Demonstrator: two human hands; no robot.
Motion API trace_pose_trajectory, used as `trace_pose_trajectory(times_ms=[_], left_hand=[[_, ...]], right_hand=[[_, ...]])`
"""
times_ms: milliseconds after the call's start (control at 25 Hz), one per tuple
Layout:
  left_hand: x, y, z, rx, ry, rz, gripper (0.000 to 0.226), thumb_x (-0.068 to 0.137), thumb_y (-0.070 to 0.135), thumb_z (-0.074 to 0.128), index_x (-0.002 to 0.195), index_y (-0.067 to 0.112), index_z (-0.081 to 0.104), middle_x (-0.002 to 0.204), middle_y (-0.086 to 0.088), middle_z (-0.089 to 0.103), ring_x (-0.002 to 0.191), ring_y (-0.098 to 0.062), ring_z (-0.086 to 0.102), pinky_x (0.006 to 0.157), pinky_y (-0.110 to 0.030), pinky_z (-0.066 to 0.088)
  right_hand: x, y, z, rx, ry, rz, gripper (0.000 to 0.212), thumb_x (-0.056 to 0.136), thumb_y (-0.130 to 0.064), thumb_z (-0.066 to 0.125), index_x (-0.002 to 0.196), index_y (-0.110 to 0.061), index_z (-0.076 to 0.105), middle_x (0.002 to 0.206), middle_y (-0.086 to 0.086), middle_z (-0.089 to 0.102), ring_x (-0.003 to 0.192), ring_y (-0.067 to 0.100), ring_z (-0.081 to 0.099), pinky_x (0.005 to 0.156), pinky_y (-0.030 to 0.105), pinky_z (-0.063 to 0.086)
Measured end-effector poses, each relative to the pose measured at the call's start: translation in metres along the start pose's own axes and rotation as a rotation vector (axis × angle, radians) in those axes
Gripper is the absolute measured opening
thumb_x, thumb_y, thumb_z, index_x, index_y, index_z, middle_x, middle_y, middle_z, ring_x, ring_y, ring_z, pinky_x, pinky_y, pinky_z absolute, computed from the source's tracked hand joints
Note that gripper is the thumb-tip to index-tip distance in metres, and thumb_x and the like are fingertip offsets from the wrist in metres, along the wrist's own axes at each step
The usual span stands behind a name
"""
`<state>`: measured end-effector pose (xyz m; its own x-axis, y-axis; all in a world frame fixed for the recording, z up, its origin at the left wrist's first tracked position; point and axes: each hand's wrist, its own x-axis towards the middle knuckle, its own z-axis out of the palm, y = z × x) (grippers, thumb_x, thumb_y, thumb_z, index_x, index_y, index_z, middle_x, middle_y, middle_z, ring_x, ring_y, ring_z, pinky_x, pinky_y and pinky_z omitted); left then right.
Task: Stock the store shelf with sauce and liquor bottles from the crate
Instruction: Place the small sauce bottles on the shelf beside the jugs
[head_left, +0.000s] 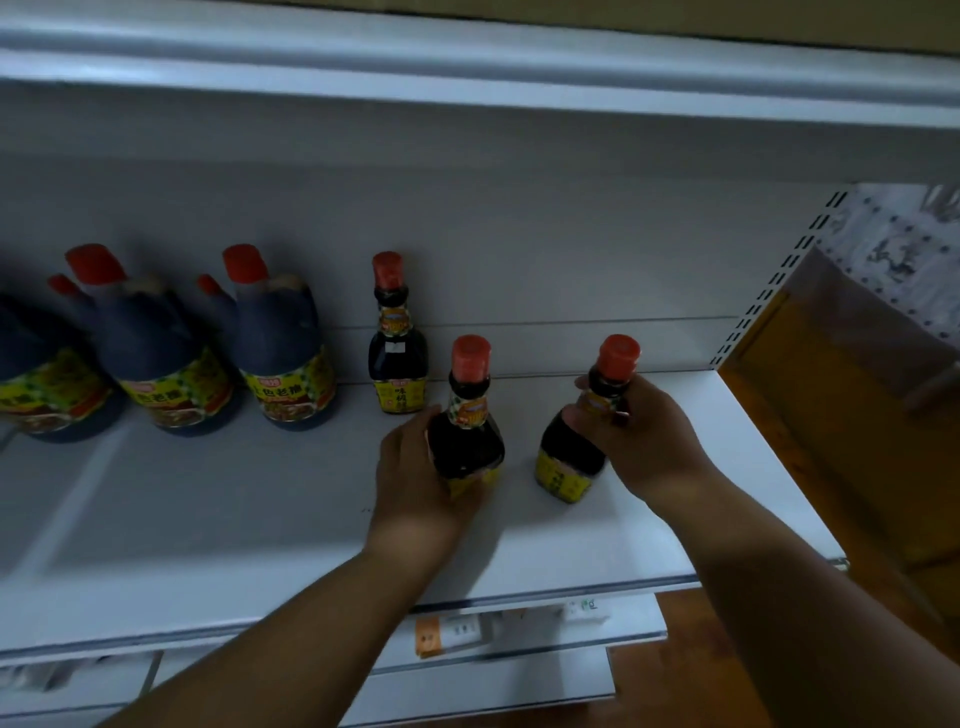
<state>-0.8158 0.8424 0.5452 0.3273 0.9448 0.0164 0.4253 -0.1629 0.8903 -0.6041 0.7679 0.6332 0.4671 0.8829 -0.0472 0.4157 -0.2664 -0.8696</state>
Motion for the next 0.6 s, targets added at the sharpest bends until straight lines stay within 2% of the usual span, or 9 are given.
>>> trace_pose_trajectory(times_ms=[80, 120, 280, 360, 440, 520, 600], left_hand=[[-0.005, 0.001, 0.004, -0.111, 0.026, -0.107, 0.084, 0.066, 0.034, 0.082, 0.139, 0.039, 0.041, 0.134, 0.006, 0.053, 0.113, -0.011, 0.061, 0.094, -0.036, 0.054], [-0.004, 0.001, 0.005, -0.126, 0.026, -0.114, 0.085, 0.068, 0.032, 0.082, 0.141, 0.039, 0.039, 0.134, 0.007, 0.054, 0.114, -0.012, 0.06, 0.095, -0.037, 0.053], [0.014, 0.004, 0.008, 0.056, 0.0, -0.102, 0.093, 0.068, 0.048, 0.068, 0.148, 0.048, 0.021, 0.129, 0.003, 0.059, 0.111, -0.018, 0.062, 0.089, -0.042, 0.054], [0.014, 0.006, 0.018, 0.033, 0.059, -0.162, 0.096, 0.07, 0.048, 0.072, 0.15, 0.043, 0.02, 0.125, 0.003, 0.061, 0.108, -0.02, 0.063, 0.088, -0.042, 0.054], [0.012, 0.013, 0.03, 0.017, 0.186, -0.214, 0.087, 0.072, 0.043, 0.078, 0.146, 0.03, 0.033, 0.124, 0.001, 0.063, 0.109, -0.023, 0.063, 0.088, -0.039, 0.053], [0.016, 0.016, 0.042, 0.082, 0.272, -0.228, 0.075, 0.075, 0.044, 0.076, 0.139, 0.026, 0.041, 0.12, -0.005, 0.064, 0.109, -0.03, 0.062, 0.088, -0.042, 0.053], [0.025, 0.024, 0.052, 0.205, 0.279, -0.254, 0.073, 0.081, 0.047, 0.069, 0.143, 0.027, 0.037, 0.121, -0.01, 0.062, 0.111, -0.034, 0.058, 0.092, -0.047, 0.05]], right_hand=[[0.004, 0.001, -0.001, 0.071, -0.103, -0.018, 0.034, 0.081, -0.023, 0.077, 0.105, -0.04, 0.059, 0.102, -0.006, 0.07, 0.096, 0.013, 0.067, 0.095, 0.043, 0.053], [0.005, 0.001, 0.001, 0.057, -0.099, -0.031, 0.038, 0.078, -0.026, 0.079, 0.104, -0.041, 0.056, 0.104, -0.005, 0.068, 0.098, 0.013, 0.066, 0.095, 0.042, 0.053], [-0.006, 0.025, 0.028, -0.123, 0.08, -0.009, 0.076, 0.052, -0.05, 0.086, 0.115, -0.034, 0.048, 0.114, -0.004, 0.057, 0.103, 0.015, 0.06, 0.086, 0.038, 0.053], [-0.008, 0.033, 0.036, -0.043, 0.095, 0.016, 0.072, 0.056, -0.042, 0.09, 0.113, -0.035, 0.045, 0.109, -0.008, 0.06, 0.1, 0.014, 0.061, 0.081, 0.035, 0.052], [0.005, 0.037, 0.034, -0.013, 0.084, 0.003, 0.069, 0.065, -0.033, 0.089, 0.116, -0.033, 0.044, 0.106, -0.011, 0.062, 0.098, 0.014, 0.062, 0.078, 0.031, 0.047], [0.022, 0.038, 0.032, -0.029, 0.079, -0.045, 0.066, 0.071, -0.034, 0.086, 0.123, -0.027, 0.045, 0.107, -0.011, 0.062, 0.1, 0.015, 0.061, 0.078, 0.03, 0.045], [0.033, 0.041, 0.032, -0.075, 0.091, -0.11, 0.061, 0.075, -0.038, 0.081, 0.125, -0.027, 0.049, 0.111, -0.009, 0.059, 0.103, 0.014, 0.057, 0.081, 0.03, 0.045]])
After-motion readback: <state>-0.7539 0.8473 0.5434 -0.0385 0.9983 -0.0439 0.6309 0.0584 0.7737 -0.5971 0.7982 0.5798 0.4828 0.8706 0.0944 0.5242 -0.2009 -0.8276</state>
